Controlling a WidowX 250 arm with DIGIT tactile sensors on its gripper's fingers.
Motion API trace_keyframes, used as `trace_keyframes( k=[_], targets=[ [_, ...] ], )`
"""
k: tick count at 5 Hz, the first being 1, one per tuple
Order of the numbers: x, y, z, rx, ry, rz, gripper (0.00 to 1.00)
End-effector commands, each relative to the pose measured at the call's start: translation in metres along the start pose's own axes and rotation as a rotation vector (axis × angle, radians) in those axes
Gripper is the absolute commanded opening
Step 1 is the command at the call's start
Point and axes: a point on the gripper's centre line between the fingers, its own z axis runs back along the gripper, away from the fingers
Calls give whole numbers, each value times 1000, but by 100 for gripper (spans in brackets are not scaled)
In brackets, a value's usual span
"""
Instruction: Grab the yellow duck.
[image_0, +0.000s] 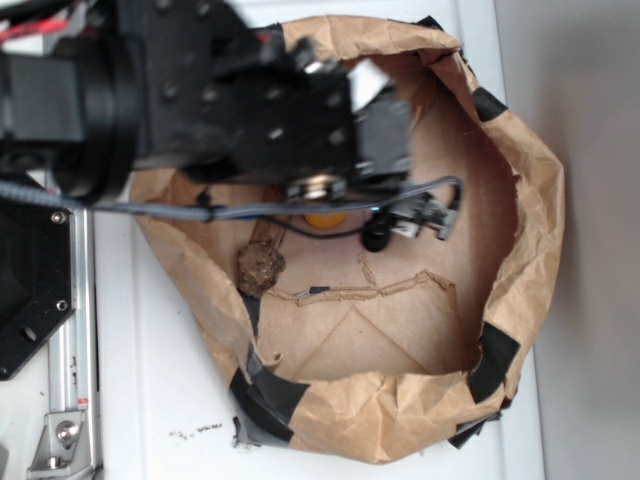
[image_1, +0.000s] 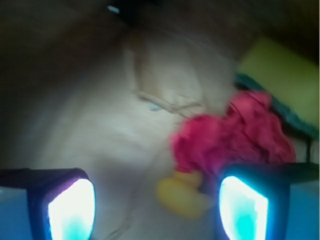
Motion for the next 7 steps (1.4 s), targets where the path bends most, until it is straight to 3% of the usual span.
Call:
trace_keyframes(
  k=[1,2,4,6,7],
  targets=[
    [15,11,6,-30,-50,145,100],
    [18,7,8,-32,-106,89,100],
    [17,7,6,-26,-91,71,100],
    [10,-9,23,-79,-30,85,100],
    [6,-14,19,-66,-8,76,100]
  ],
)
